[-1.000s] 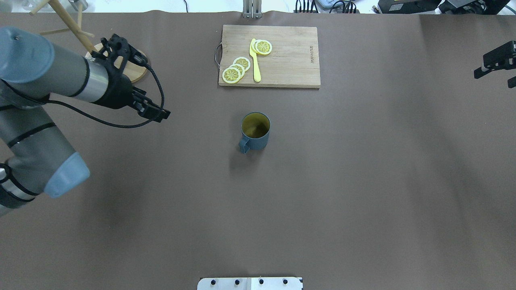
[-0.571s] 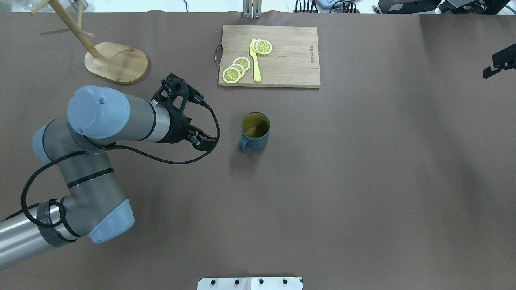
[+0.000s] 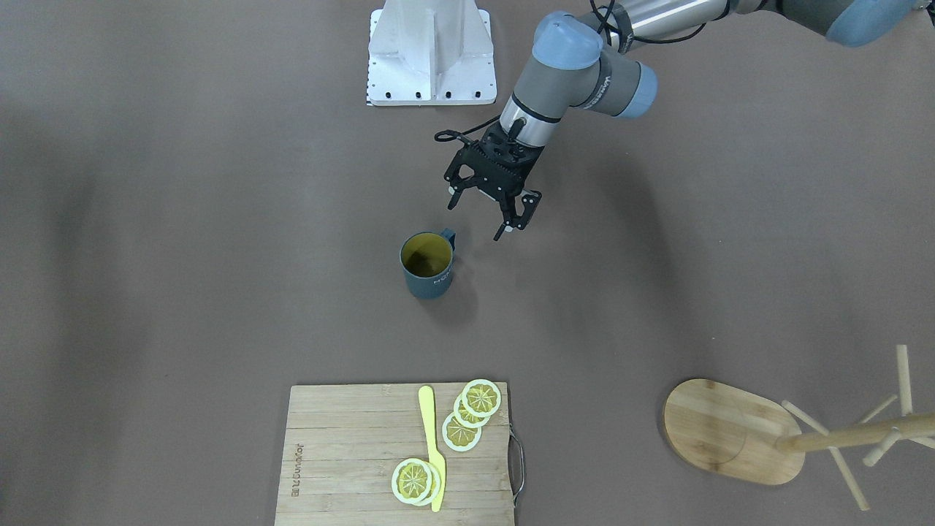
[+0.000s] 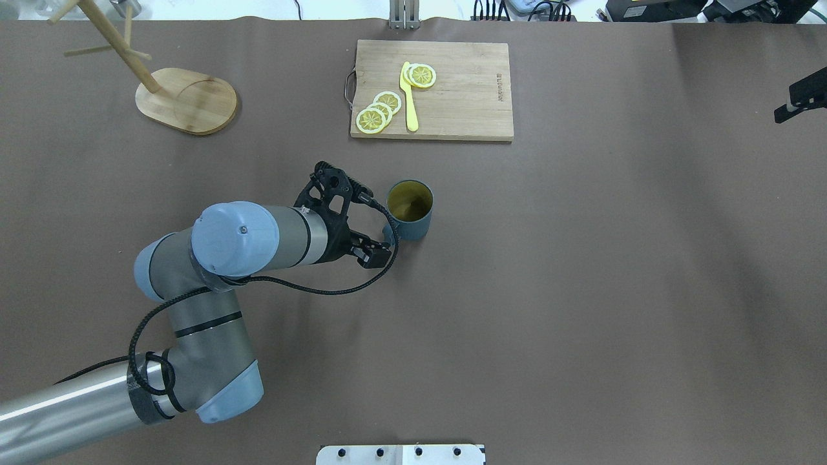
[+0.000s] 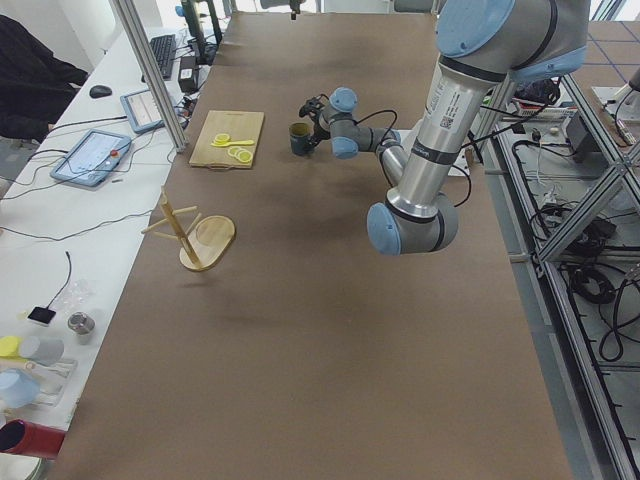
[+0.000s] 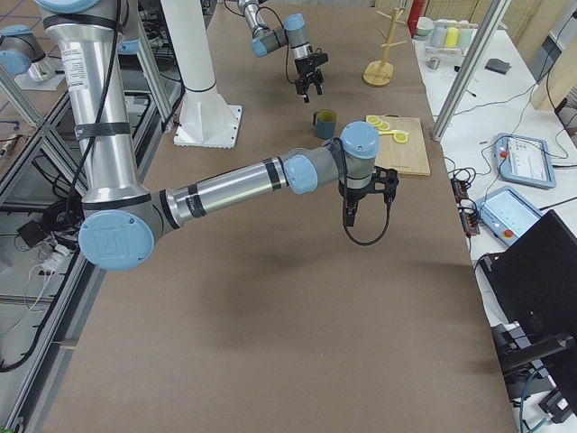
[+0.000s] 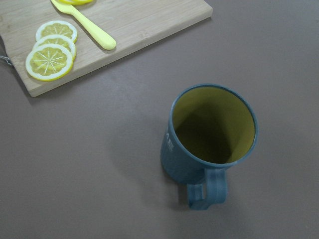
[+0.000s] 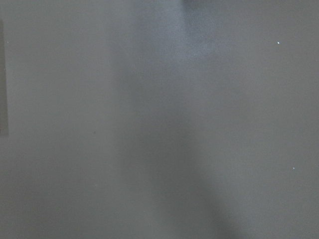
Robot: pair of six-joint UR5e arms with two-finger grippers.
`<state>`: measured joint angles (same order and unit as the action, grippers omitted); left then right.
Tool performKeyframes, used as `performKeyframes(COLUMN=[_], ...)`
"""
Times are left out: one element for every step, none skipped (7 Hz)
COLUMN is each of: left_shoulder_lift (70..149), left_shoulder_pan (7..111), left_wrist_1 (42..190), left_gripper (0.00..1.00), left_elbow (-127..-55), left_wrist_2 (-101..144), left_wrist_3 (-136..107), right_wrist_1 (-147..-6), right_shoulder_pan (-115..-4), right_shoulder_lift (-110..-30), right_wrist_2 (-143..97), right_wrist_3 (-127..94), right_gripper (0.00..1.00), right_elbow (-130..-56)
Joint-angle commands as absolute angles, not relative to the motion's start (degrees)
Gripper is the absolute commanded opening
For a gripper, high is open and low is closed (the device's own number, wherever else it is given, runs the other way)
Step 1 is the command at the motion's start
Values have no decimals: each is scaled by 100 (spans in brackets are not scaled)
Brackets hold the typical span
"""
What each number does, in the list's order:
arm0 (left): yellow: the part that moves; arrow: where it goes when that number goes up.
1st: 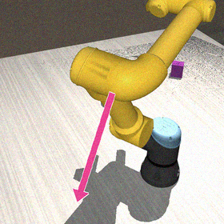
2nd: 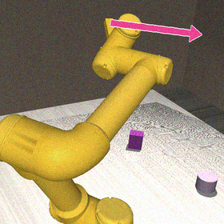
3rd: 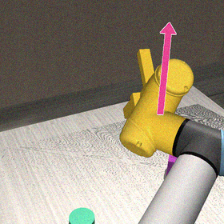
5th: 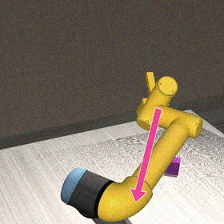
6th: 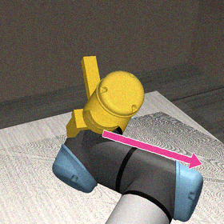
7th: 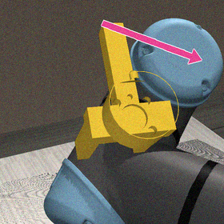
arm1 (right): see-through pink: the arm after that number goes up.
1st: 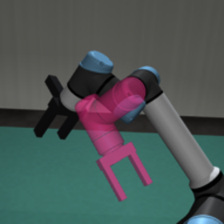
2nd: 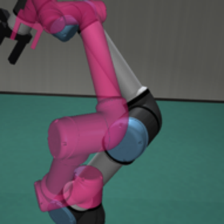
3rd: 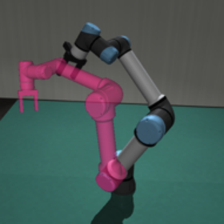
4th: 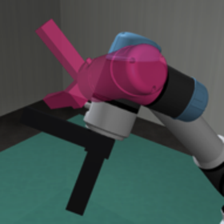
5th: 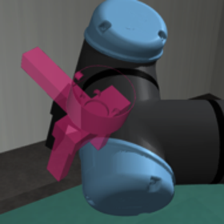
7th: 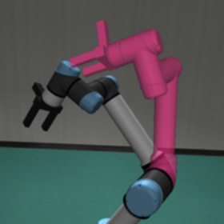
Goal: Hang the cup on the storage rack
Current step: 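Move the left gripper toward the blue mug's handle, then close the left gripper on the blue mug's handle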
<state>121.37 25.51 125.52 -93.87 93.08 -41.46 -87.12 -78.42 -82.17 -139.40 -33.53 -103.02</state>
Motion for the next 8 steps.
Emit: performKeyframes(left_shoulder_lift=[12356,12384,12471,12550,12568,12568,12551,12542], left_shoulder_pan=[2426,2426,2391,2399,2408,2408,2417,2417], left_wrist_1=[12946,12946,12990,13025,13034,13034,13034,13043], left_gripper=[96,96,96,96,91,77,65,57], left_elbow=[-8984,-8878,-8755,-8632,-8587,-8578,-8578,-8578], left_wrist_2=[9202,9193,9193,9193,9193,9193,9193,9098], left_wrist_3=[-4166,-4183,-4184,-4157,-4122,-4122,-4122,-4122], right_wrist_1=[-8806,-8807,-8815,-8815,-8815,-8815,-8815,-8842], right_shoulder_pan=[-7840,-7831,-7831,-7831,-7831,-7831,-7831,-7831], right_shoulder_lift=[-8165,-8165,-8156,-8148,-8147,-8147,-8156,-8165], right_wrist_2=[-13957,-13957,-13948,-13948,-13957,-13974,-13975,-13975], right_wrist_3=[-3410,-3410,-3419,-3419,-3419,-3419,-3419,-3419], right_gripper=[100,100,100,100,100,100,100,100], right_elbow=[-10345,-10353,-10327,-10353,-10371,-10380,-10432,-10459])
